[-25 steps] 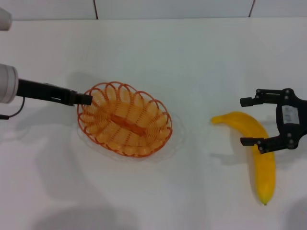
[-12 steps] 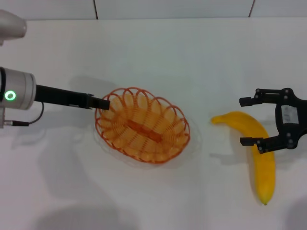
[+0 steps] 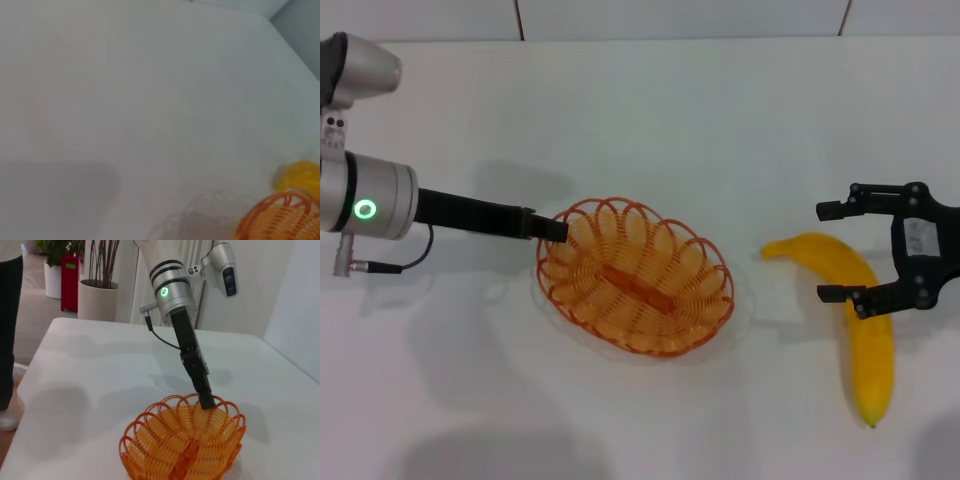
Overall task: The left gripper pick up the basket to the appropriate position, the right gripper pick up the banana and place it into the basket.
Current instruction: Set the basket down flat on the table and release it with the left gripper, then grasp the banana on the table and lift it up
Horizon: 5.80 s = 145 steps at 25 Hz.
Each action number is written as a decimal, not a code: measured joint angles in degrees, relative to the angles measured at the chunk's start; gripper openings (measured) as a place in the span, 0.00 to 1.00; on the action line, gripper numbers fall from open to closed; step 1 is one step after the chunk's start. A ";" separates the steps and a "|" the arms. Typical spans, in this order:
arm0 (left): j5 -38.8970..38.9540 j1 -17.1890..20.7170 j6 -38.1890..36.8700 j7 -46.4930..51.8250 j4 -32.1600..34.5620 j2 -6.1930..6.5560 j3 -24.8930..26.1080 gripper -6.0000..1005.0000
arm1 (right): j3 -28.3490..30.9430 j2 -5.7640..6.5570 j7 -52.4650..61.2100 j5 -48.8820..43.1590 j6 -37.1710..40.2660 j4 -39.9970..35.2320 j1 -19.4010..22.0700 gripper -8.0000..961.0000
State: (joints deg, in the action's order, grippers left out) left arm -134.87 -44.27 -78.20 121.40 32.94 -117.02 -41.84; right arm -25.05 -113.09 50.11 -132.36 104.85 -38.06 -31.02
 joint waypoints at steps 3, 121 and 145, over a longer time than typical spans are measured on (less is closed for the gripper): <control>0.01 -0.13 -0.01 -0.04 -0.23 0.00 0.01 0.09 | 0.00 -0.02 -0.01 0.00 0.00 0.00 -0.02 0.84; 10.07 18.82 -20.01 -64.57 6.81 0.20 14.16 0.84 | 5.25 -2.36 30.61 -5.26 6.71 -30.55 2.43 0.80; 11.40 17.46 -19.98 -65.75 5.46 0.21 14.25 0.84 | -13.97 -2.96 46.58 -14.70 -9.97 -17.22 -2.95 0.80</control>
State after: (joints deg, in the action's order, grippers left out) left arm -123.48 -26.81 -98.18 55.65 38.39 -116.81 -27.59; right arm -39.02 -116.05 96.68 -147.07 94.88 -55.27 -33.98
